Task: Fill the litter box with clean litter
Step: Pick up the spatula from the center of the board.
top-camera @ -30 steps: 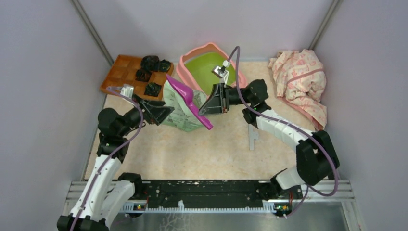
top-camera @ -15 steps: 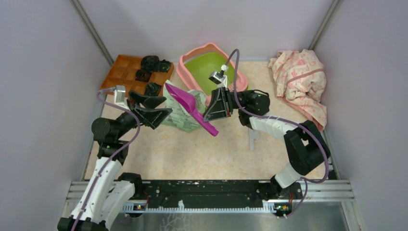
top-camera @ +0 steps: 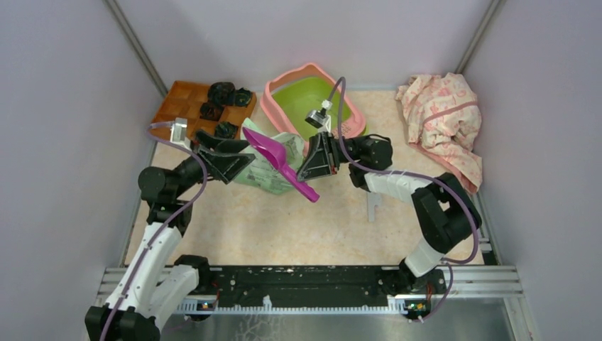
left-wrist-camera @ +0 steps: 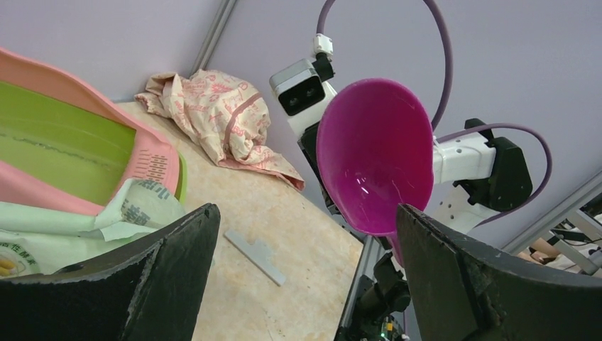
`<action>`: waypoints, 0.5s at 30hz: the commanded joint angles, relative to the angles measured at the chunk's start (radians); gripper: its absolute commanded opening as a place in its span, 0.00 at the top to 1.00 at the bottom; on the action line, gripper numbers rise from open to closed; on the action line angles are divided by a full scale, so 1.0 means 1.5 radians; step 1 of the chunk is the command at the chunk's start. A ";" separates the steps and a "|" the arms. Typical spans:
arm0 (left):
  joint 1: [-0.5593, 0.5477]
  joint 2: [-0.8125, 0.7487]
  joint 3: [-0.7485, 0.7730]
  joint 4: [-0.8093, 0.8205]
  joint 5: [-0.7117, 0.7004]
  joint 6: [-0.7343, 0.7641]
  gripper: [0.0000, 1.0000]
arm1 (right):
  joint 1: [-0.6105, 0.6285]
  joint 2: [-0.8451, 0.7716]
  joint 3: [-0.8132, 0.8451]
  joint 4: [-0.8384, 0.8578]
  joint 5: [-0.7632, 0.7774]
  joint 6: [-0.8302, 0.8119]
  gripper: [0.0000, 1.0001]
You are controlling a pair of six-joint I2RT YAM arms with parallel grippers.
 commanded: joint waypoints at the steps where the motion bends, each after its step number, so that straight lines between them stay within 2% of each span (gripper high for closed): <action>1: 0.003 0.014 0.032 -0.026 -0.001 0.011 0.02 | 0.016 0.002 0.001 0.077 0.009 -0.030 0.99; 7: 0.003 0.030 0.043 -0.049 -0.008 0.013 0.07 | 0.028 -0.009 -0.010 -0.002 0.005 -0.100 1.00; 13: 0.003 0.044 0.067 -0.100 -0.008 0.034 0.27 | 0.042 -0.037 -0.006 -0.182 0.005 -0.244 0.99; 15: 0.003 0.046 0.075 -0.117 -0.007 0.043 0.42 | 0.049 -0.049 0.000 -0.261 0.007 -0.304 0.99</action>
